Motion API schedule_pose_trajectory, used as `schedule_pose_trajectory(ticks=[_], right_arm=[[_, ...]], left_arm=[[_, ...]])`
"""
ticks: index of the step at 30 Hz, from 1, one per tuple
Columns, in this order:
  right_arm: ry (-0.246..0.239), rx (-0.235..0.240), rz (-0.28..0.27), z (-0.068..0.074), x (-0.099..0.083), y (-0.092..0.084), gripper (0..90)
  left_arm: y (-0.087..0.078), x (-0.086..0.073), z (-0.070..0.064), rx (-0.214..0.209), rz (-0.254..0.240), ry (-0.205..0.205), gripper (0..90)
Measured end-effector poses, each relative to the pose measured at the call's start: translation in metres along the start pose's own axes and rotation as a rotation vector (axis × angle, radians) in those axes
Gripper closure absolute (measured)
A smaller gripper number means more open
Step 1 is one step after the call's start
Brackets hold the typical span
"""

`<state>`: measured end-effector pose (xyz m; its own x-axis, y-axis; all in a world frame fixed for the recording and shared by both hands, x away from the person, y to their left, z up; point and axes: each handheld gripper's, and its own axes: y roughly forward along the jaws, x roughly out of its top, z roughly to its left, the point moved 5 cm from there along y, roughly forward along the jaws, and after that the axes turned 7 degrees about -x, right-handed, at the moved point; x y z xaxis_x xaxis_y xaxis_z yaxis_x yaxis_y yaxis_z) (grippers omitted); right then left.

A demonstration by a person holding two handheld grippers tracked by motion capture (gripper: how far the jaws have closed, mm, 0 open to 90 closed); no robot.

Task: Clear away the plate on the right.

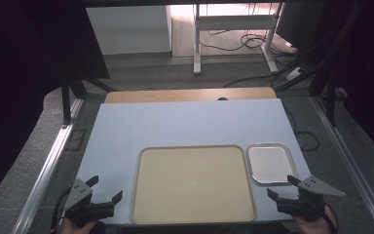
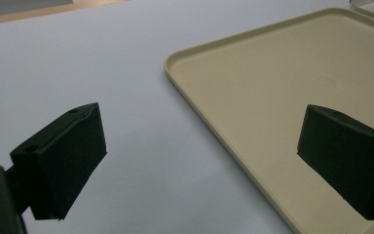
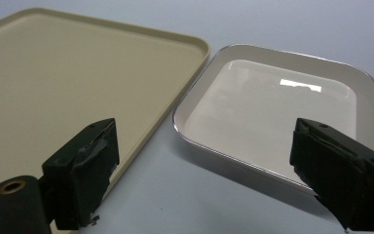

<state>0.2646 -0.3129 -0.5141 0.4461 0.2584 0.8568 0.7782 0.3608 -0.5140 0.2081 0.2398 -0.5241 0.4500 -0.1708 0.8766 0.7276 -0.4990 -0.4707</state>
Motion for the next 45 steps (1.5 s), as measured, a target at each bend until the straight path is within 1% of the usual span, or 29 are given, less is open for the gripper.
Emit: schedule_pose_trajectory(ticks=[3,5,11,30,34,37,42,45], right_arm=[[-0.008,0.002,0.0,-0.0003,-0.0002,0.0006,9.7],[-0.016,-0.006,0.009,-0.0008,-0.001,0.0011,9.6],[-0.032,-0.005,0.02,0.0004,-0.0017,0.003,9.0],[-0.044,-0.01,0.017,0.0,-0.0009,0.004,9.0],[-0.052,-0.02,0.01,-0.0012,0.0007,0.0037,9.0],[-0.049,-0.022,0.012,-0.0018,0.0009,0.0041,9.0],[-0.056,-0.03,0.008,-0.0033,0.0021,0.0054,7.2],[-0.05,-0.026,0.015,-0.0041,0.0022,0.0065,6.5]], left_arm=[[-0.0003,-0.0001,-0.0002,-0.002,-0.002,0.002,3.5],[-0.0006,-0.0001,0.0005,-0.004,-0.003,-0.002,3.5],[-0.0003,-0.0002,0.0002,-0.005,-0.001,-0.001,3.5],[0.0004,0.0,0.0,-0.004,0.004,0.0,3.6],[0.0004,0.0,-0.0001,-0.004,0.004,0.003,3.6],[0.0004,0.0,0.0,-0.004,0.003,0.001,3.6],[0.0004,0.0,0.0002,-0.004,0.003,-0.001,3.6],[0.0006,0.0,0.0,-0.003,0.004,0.002,3.6]])
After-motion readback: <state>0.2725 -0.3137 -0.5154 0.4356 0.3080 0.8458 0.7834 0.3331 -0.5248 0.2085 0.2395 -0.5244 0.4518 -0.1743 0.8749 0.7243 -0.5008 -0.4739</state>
